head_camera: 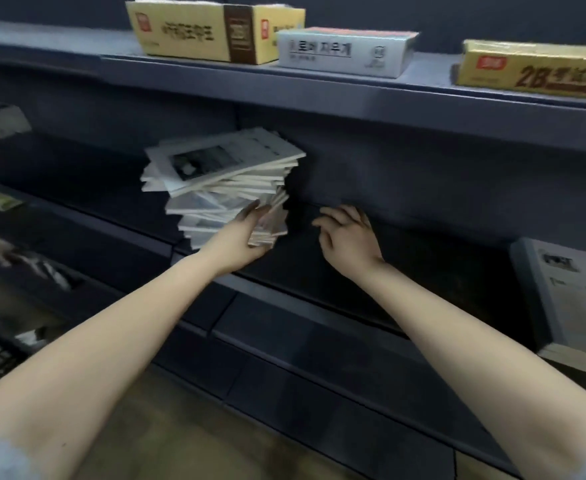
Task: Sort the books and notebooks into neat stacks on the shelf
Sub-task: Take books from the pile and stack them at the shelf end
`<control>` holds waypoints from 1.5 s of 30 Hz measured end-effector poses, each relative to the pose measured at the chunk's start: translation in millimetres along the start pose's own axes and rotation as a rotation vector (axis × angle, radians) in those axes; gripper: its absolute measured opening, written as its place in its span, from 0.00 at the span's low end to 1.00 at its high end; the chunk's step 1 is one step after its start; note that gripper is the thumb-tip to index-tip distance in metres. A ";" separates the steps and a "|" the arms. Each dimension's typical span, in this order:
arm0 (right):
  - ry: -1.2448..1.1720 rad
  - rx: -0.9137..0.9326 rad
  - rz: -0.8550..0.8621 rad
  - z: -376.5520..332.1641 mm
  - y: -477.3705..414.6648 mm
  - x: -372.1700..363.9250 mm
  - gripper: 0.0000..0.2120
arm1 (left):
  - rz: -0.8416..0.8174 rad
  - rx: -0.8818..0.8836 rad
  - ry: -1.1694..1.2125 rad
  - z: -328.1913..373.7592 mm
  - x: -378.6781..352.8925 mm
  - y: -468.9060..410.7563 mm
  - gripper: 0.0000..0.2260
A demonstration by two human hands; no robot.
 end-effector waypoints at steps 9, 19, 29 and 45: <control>-0.148 0.244 0.131 -136.2 -77.4 14.7 0.20 | 0.222 0.173 -0.040 -83.7 106.2 69.2 0.29; 0.100 0.331 -0.007 -215.2 -140.3 -11.6 0.27 | 0.286 0.237 -0.107 -115.0 147.8 101.7 0.29; -0.274 0.435 0.185 -179.9 -128.3 6.7 0.21 | 0.324 0.185 -0.251 -95.4 139.9 58.6 0.31; -0.028 0.225 0.172 -18.9 -85.6 3.7 0.19 | 0.227 -0.091 -0.513 -3.0 83.5 -21.0 0.19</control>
Point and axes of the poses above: each hand's wrist, its own y-axis away from the middle knuckle, its own x-axis out of the back of the hand, z = x × y, the point moved 9 cm from there along -y, towards the middle knuckle, and after that the axes turned 15 degrees about y, right-handed, at the moved point
